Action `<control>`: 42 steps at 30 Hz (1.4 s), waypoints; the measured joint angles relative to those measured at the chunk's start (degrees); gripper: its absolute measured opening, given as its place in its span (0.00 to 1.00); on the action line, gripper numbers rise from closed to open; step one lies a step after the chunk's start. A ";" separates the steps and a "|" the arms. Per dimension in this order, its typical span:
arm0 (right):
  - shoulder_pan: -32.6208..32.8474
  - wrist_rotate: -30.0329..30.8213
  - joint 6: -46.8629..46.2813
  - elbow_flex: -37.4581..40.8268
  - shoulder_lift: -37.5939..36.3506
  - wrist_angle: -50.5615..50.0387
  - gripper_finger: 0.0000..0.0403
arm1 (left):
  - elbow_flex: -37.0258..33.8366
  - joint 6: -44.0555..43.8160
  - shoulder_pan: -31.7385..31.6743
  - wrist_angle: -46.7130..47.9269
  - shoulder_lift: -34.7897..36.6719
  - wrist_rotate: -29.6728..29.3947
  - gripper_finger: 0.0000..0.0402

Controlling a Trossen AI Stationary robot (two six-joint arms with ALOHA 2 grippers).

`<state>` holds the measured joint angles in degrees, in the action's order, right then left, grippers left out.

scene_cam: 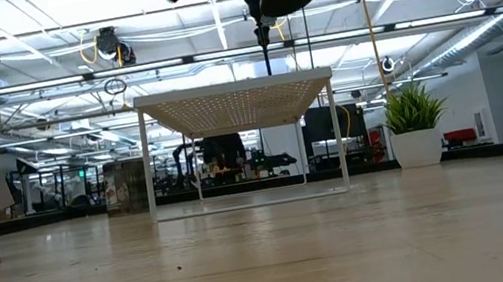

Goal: Pick & Place candle stick holders
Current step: Put the black candle holder on the shelf aligned with the other black candle holders

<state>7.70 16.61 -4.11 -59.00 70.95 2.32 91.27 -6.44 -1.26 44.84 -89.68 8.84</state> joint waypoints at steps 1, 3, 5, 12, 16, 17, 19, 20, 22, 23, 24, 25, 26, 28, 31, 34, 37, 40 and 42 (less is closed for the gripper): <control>0.00 0.04 -0.36 0.23 -0.11 0.53 0.02 | -0.01 0.06 -0.04 0.65 0.17 -0.06 0.66; 0.02 0.02 -1.21 0.87 -0.32 0.18 0.02 | 0.10 0.35 -0.04 1.66 0.40 -0.17 0.66; 0.05 -0.03 -1.87 1.60 -0.28 1.58 0.02 | -0.07 0.82 -0.04 4.56 0.88 -0.15 0.65; 0.24 -0.12 -3.15 6.90 -0.28 12.53 0.02 | 0.02 4.21 -0.07 6.08 1.02 -0.35 0.64; 0.24 -0.12 -3.88 9.51 0.00 16.36 0.02 | -0.64 5.10 -1.09 4.99 1.08 -0.32 0.64; 0.24 -0.11 -4.16 9.99 0.01 16.51 0.02 | -1.14 5.08 -1.51 4.73 1.08 -0.34 0.64; 0.24 0.05 -4.21 10.56 0.01 16.62 0.02 | -2.41 5.02 -2.56 4.34 1.79 -0.36 0.64; 0.24 0.15 -4.20 10.74 0.01 16.75 0.02 | -3.24 4.70 -2.95 4.28 2.30 -0.40 0.64; 0.09 0.15 -4.18 11.04 0.02 16.79 0.02 | -4.85 4.26 -3.82 1.03 3.16 -0.11 0.64; -0.15 0.12 -4.13 11.15 0.01 16.75 0.02 | -6.19 4.12 -4.27 -0.46 4.23 0.33 0.64; -0.29 0.15 -4.13 11.19 0.01 16.71 0.02 | -7.63 3.81 -4.70 -1.70 5.10 0.77 0.64; -0.61 0.19 -4.06 11.19 0.12 16.92 0.02 | -9.07 3.48 -5.12 -3.00 5.87 1.51 0.64; -0.99 0.25 -3.84 11.19 0.53 17.73 0.02 | -10.46 3.16 -5.49 -5.78 6.95 2.07 0.64; -1.59 0.00 -2.96 11.19 1.93 20.04 0.02 | -13.76 2.85 -6.57 -9.35 10.13 2.63 0.64; -2.50 -0.24 -2.18 11.19 4.25 22.43 0.02 | -18.12 0.87 -7.82 -12.33 14.32 2.97 0.64; -3.24 -0.18 -1.61 11.19 6.48 22.71 0.02 | -22.24 -0.54 -8.76 -11.88 18.88 2.61 0.64; -3.91 -0.25 -1.04 11.24 7.56 23.77 0.02 | -25.58 -2.13 -9.28 -13.73 23.82 1.52 0.64; -4.54 -0.22 -1.12 11.73 8.43 24.29 0.02 | -28.19 -3.34 -9.44 -14.98 28.06 -0.59 0.64; -5.02 -0.15 -1.14 12.38 8.72 25.25 0.02 | -29.35 -4.21 -9.42 -14.72 30.75 -1.73 0.64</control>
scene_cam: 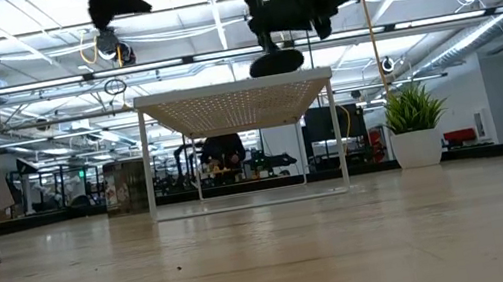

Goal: Pick & Place candle stick holders
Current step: Put the black candle holder on the shelf aligned with the other black candle holders

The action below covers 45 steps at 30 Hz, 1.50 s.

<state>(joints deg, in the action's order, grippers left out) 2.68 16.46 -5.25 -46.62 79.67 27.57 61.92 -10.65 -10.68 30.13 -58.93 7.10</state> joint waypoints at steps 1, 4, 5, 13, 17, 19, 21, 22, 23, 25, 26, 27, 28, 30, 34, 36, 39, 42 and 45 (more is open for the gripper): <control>-0.11 -0.10 -0.18 0.41 -0.01 1.07 0.02 | -0.25 -0.22 0.02 -0.30 1.18 -0.24 0.64; -0.41 0.07 -0.94 2.07 -0.03 3.50 0.02 | -0.89 -0.40 0.04 0.22 4.02 -0.80 0.64; -0.44 0.06 -1.03 2.84 -0.01 4.53 0.02 | -0.88 -0.40 0.04 0.09 4.67 -1.09 0.64; -0.84 1.33 -2.58 5.43 0.03 7.80 0.02 | -0.87 -0.15 0.02 1.24 6.87 -1.22 0.64; -0.90 1.35 -3.56 5.39 -0.05 7.82 0.02 | -0.87 0.01 0.02 1.38 6.79 -1.23 0.64; -0.90 1.36 -3.70 5.39 -0.01 7.60 0.02 | -0.87 0.10 0.04 1.41 6.79 -1.23 0.64; -1.11 1.37 -4.02 5.39 -0.06 7.90 0.02 | -0.87 0.44 0.02 1.37 6.79 -1.27 0.64; -1.14 1.37 -4.51 5.39 -0.07 7.91 0.02 | -0.87 0.43 0.02 1.38 6.79 -1.28 0.64; -1.14 1.34 -4.62 5.39 -0.04 7.81 0.02 | -0.87 0.43 0.02 1.38 6.79 -1.28 0.64; -1.16 1.35 -4.63 5.39 0.03 7.69 0.02 | -0.87 0.43 0.02 1.38 6.79 -1.30 0.64; -1.16 1.35 -4.64 5.39 0.35 7.91 0.02 | -0.87 0.47 0.02 1.38 6.77 -1.30 0.64; -1.16 1.40 -4.77 5.35 0.89 8.30 0.02 | -0.87 0.61 0.02 1.36 6.62 -1.30 0.64; -1.15 1.38 -4.99 5.32 1.35 8.21 0.02 | -0.87 0.68 0.02 1.32 6.52 -1.30 0.64; -1.12 1.33 -5.48 5.31 1.94 8.67 0.02 | -0.87 0.73 0.04 1.42 6.44 -1.29 0.64; -1.07 1.41 -5.84 5.19 3.84 10.82 0.02 | -0.87 0.84 0.02 1.33 6.49 -1.30 0.64; -1.09 1.36 -5.71 5.24 3.79 11.25 0.02 | -0.87 0.84 0.02 1.34 6.47 -1.29 0.64; -1.07 1.38 -5.40 5.24 3.79 10.75 0.02 | -0.87 0.84 0.02 1.33 6.49 -1.28 0.64; -1.07 1.39 -5.42 5.24 3.79 10.41 0.02 | -0.87 0.84 0.02 1.45 6.47 -1.27 0.64; -1.07 1.35 -5.42 5.24 3.81 10.64 0.04 | -0.87 1.20 0.04 1.40 6.47 -1.26 0.64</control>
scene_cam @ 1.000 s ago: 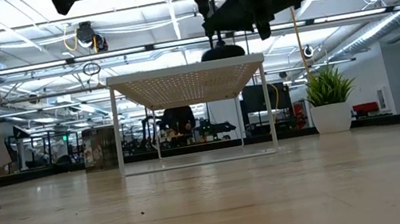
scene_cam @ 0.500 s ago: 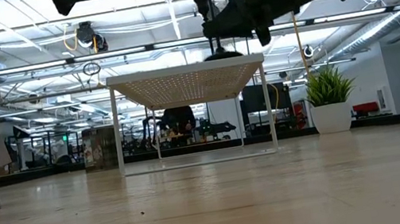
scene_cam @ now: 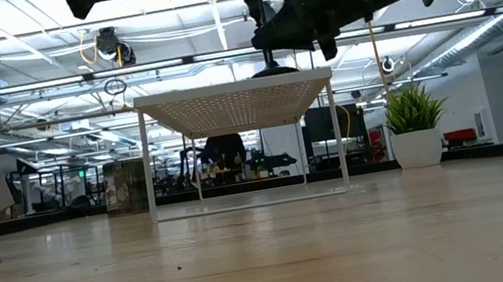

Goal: Pick & Place candle stick holders
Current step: Put the black candle holder on the shelf aligned with the other black candle holders, then put the bottom right brown scented candle on the shelf

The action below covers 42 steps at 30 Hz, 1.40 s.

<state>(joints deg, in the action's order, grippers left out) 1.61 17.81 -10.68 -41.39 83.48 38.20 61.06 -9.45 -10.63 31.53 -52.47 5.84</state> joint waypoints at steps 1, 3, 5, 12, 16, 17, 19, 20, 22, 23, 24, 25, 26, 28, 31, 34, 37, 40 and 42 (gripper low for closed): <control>0.00 -0.01 -0.02 0.00 0.02 0.04 0.06 | 0.00 0.10 -0.02 -0.01 -0.01 -0.02 0.64; 0.00 0.03 -0.07 0.15 0.15 -0.56 0.08 | 0.00 0.18 0.00 -0.02 -0.02 -0.02 0.64; 0.00 0.00 -0.75 0.15 0.22 -0.93 0.10 | 0.00 0.21 -0.02 -0.01 -0.02 -0.02 0.64; 0.35 -0.03 -0.59 0.15 -1.32 -1.90 0.20 | 0.00 0.28 -0.02 0.00 -0.02 -0.02 0.64; 0.37 -0.02 -0.46 0.15 -3.55 -5.69 0.28 | 0.00 0.34 -0.02 0.00 -0.02 0.01 0.64; 0.37 -0.04 -0.46 0.15 -4.23 -6.86 0.30 | 0.00 0.49 -0.02 0.02 -0.02 0.01 0.64; 0.37 -0.02 -0.45 0.15 -5.38 -8.50 0.34 | 0.02 0.63 -0.02 0.00 -0.02 0.01 0.64; 0.37 0.00 -0.52 0.14 -5.89 -9.09 0.35 | 0.02 0.70 -0.02 0.00 -0.02 0.01 0.64; 0.37 0.02 -0.61 0.13 -7.11 -11.63 0.38 | 0.02 0.72 -0.01 0.01 -0.02 0.01 0.64; 0.37 0.00 -0.61 0.13 -7.50 -12.04 0.40 | 0.02 0.72 -0.02 0.00 -0.02 0.01 0.64; 0.37 -0.09 -0.61 0.13 -8.04 -12.41 0.41 | 0.02 0.72 -0.02 0.00 -0.02 0.01 0.64; 0.37 -0.10 -0.59 0.13 -8.73 -13.11 0.42 | 0.02 0.72 0.00 0.02 -0.02 0.03 0.64; 0.37 -0.24 -0.57 0.13 -9.36 -13.40 0.43 | 0.02 0.70 0.00 0.02 -0.02 0.03 0.64; 0.37 -1.16 -0.58 0.13 -10.61 -13.94 0.44 | 0.02 0.69 0.00 0.14 -0.02 0.03 0.64; 0.55 -1.57 -0.61 0.13 -12.54 -15.35 0.44 | 0.02 0.24 0.00 0.37 -0.02 0.07 0.64; 1.11 -1.56 -0.61 0.13 -14.97 -18.52 0.43 | 0.02 0.04 0.00 0.48 -0.02 0.07 0.64; 1.85 -1.57 -0.98 0.13 -17.36 -23.18 0.42 | 0.02 0.38 0.00 0.48 -0.02 0.05 0.64; 2.46 -1.60 -2.42 0.13 -19.77 -26.64 0.41 | 0.02 0.75 0.00 0.50 -0.02 0.06 0.64; 2.80 -1.56 -3.58 0.13 -21.20 -28.64 0.41 | 0.02 0.98 0.00 0.52 -0.02 0.05 0.64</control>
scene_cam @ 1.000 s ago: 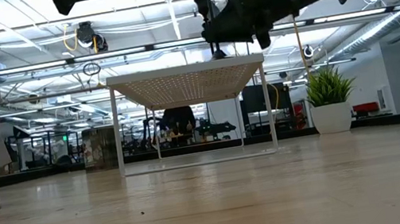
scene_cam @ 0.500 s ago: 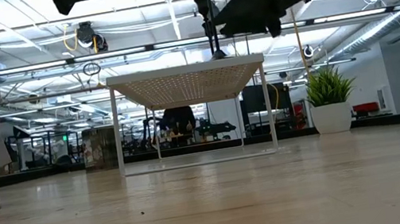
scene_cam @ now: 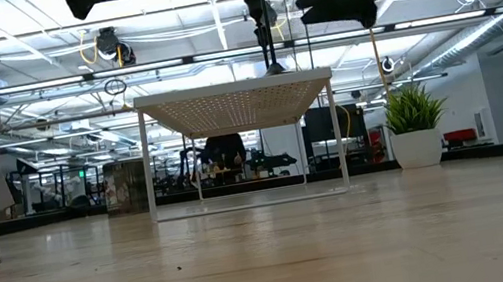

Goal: Pick & Place candle stick holders
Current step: Put the bottom right brown scented candle on the shelf

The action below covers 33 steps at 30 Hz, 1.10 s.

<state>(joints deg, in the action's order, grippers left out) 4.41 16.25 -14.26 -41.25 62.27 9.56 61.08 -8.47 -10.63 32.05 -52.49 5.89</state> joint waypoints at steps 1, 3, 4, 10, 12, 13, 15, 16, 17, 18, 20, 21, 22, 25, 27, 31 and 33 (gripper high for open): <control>0.19 -0.01 -0.56 0.00 -0.74 -1.08 0.41 | 0.00 0.24 0.00 0.02 0.00 0.00 0.64; 0.45 0.02 -1.45 0.00 -2.25 -3.17 0.41 | 0.00 0.26 0.00 0.04 0.00 0.00 0.64; 0.59 0.01 -1.79 0.00 -2.94 -3.88 0.41 | 0.00 0.26 0.00 0.04 0.00 0.00 0.64; 1.00 -0.11 -5.70 -0.02 -7.68 -10.94 0.39 | 0.00 0.46 0.00 0.76 0.00 -0.01 0.64; 1.02 -1.55 -7.76 -0.02 -9.47 -13.29 0.38 | 0.00 0.46 0.00 1.32 0.00 -0.02 0.64; 1.02 -1.93 -8.64 -0.02 -10.35 -14.56 0.37 | 0.00 0.46 0.00 1.40 0.00 -0.02 0.64; 1.16 -3.10 -10.32 -0.02 -11.99 -16.09 0.35 | 0.00 0.78 0.00 1.38 0.00 -0.02 0.64; 1.42 -3.32 -10.86 -0.02 -12.81 -16.63 0.33 | 0.00 1.03 0.00 1.36 0.00 -0.02 0.64; 1.84 -3.45 -11.01 -0.02 -13.56 -17.10 0.31 | 0.00 1.36 0.00 1.38 0.00 -0.04 0.64; 2.37 -3.45 -11.02 -0.02 -14.21 -17.18 0.29 | 0.00 1.79 0.00 1.37 0.00 -0.02 0.64; 3.63 -3.36 -11.02 -0.02 -15.44 -17.20 0.23 | 0.00 2.44 0.00 1.35 0.00 -0.04 0.64; 4.41 -3.08 -11.02 -0.02 -15.88 -17.23 0.20 | 0.00 2.55 0.00 1.31 0.00 -0.06 0.64; 5.24 -3.01 -11.02 -0.02 -16.25 -17.23 0.16 | 0.00 2.54 0.00 1.29 0.00 -0.07 0.64; 7.75 -2.99 -11.02 -0.02 -16.93 -17.25 0.04 | 0.00 2.73 0.00 1.27 0.00 -0.07 0.64; 9.44 -2.69 -11.36 -0.02 -16.91 -17.16 0.02 | 0.00 2.78 0.01 1.22 0.00 -0.35 0.64; 12.88 0.00 -13.15 -0.02 -16.49 -17.14 0.02 | 0.00 2.70 0.00 1.12 0.00 -3.33 0.64; 14.76 0.60 -13.16 -0.02 -16.43 -17.22 0.00 | 0.00 2.55 0.00 0.75 0.00 -4.88 0.64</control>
<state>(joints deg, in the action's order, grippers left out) 19.17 16.85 -27.42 -41.28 45.84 -7.65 61.08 -5.92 -10.63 32.81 -52.49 1.01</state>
